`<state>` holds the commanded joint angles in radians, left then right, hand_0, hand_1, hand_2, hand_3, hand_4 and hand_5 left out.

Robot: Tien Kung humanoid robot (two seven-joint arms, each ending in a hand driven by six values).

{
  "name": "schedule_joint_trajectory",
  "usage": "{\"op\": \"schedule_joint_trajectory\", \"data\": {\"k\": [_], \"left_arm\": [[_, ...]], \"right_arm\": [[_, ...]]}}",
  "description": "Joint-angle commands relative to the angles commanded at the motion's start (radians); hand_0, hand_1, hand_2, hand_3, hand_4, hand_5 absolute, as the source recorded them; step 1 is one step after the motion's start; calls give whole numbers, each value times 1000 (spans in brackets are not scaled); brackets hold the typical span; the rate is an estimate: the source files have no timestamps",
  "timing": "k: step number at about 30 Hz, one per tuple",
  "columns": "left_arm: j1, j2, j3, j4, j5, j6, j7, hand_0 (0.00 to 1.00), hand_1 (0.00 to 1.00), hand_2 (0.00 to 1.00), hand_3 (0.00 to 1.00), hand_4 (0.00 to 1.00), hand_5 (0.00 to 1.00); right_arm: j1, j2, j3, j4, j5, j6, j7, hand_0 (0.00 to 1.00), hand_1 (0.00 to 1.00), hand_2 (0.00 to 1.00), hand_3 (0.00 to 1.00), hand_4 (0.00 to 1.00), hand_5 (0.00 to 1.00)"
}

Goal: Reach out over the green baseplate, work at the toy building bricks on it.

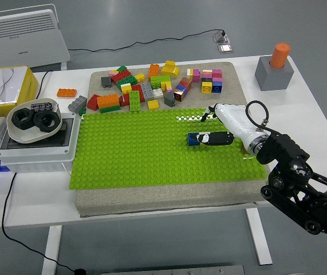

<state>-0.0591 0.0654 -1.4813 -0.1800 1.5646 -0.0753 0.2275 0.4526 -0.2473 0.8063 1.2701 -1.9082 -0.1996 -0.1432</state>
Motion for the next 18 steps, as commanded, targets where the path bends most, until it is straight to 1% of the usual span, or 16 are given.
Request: {"op": "schedule_joint_trajectory", "data": {"k": [4,5,8,10,11,12,15,18], "left_arm": [[1,1,7,0,-7,-3,0,748,594,631,709,708,873],[2,1,10,0,-12,-4,0,749,594,630,709,710,869],[4,2,15,0,-20,-7,1,749,594,630,709,710,869],[5,2,17,0,-22,-8,1,749,594,630,709,710,869],[5,2,17,0,-23,-9,2,749,594,629,708,711,869],[5,3,18,0,-22,-10,2,749,594,629,708,711,869],[5,4,19,0,-15,-15,7,749,594,629,708,711,869],[5,5,19,0,-10,-19,11,750,594,630,709,713,867]], "right_arm": [[-78,-10,39,-1,139,-81,92,687,676,731,609,864,565],[-104,-12,48,-1,181,-106,124,650,601,660,617,789,436],[-169,-12,86,2,283,-164,203,650,601,660,617,789,436],[-206,-10,122,6,355,-178,255,650,601,660,617,789,436],[-221,-10,139,8,391,-181,278,627,538,622,621,742,371],[-230,-10,154,12,424,-183,300,627,538,622,621,742,371],[-239,-9,179,21,541,-189,373,627,538,622,621,742,371],[-235,-6,176,20,623,-191,399,618,527,611,606,739,350]]}}
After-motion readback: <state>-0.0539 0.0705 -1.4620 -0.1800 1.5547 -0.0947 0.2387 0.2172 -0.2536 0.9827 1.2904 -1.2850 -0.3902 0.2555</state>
